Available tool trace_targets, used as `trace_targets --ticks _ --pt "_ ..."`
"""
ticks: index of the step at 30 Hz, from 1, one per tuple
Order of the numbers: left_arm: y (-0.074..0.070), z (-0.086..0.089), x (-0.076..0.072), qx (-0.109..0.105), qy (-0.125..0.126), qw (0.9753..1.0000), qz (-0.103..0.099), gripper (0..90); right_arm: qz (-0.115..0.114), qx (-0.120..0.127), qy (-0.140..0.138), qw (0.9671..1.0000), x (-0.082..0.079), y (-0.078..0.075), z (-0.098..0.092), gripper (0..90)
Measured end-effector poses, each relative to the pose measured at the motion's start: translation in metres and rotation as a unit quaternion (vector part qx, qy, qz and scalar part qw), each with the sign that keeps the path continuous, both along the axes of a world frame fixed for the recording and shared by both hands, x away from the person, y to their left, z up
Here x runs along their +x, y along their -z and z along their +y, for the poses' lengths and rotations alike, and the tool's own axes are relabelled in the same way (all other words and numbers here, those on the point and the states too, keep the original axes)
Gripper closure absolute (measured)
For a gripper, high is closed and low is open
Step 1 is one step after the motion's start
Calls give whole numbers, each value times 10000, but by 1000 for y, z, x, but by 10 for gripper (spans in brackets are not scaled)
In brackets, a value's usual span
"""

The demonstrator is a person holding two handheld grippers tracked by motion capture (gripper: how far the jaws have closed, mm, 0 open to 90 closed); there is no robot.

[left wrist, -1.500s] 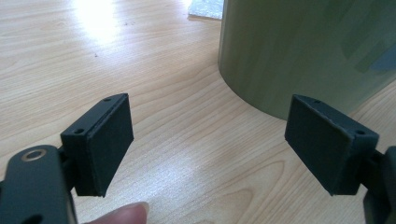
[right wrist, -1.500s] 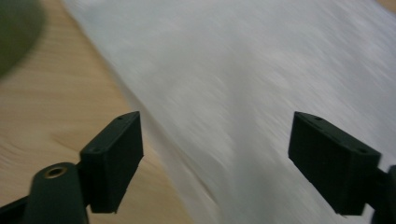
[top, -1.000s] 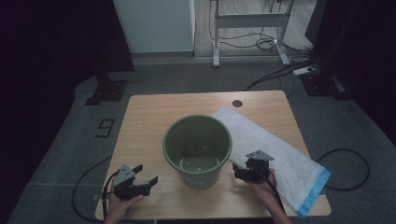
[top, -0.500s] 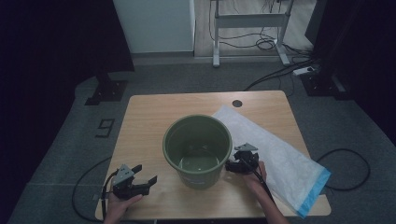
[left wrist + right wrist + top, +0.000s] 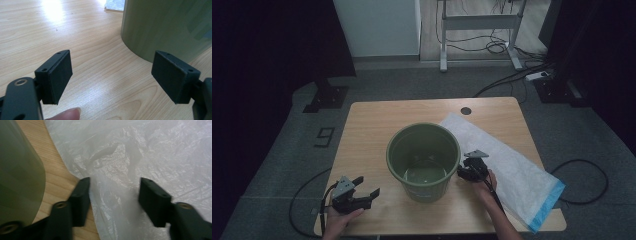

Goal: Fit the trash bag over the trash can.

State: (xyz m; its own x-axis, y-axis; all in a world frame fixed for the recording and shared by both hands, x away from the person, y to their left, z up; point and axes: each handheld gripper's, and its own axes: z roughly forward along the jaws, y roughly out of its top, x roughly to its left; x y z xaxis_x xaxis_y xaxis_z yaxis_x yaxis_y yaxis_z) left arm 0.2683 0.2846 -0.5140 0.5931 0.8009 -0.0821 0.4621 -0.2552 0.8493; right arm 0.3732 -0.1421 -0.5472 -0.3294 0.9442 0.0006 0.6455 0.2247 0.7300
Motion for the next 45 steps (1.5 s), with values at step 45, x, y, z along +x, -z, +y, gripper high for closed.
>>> trace_targets --ticks 45 --pt "-4 2 -2 -25 -156 9998 -97 168 -1988 2634 196 9438 -46 -139 -82 891"
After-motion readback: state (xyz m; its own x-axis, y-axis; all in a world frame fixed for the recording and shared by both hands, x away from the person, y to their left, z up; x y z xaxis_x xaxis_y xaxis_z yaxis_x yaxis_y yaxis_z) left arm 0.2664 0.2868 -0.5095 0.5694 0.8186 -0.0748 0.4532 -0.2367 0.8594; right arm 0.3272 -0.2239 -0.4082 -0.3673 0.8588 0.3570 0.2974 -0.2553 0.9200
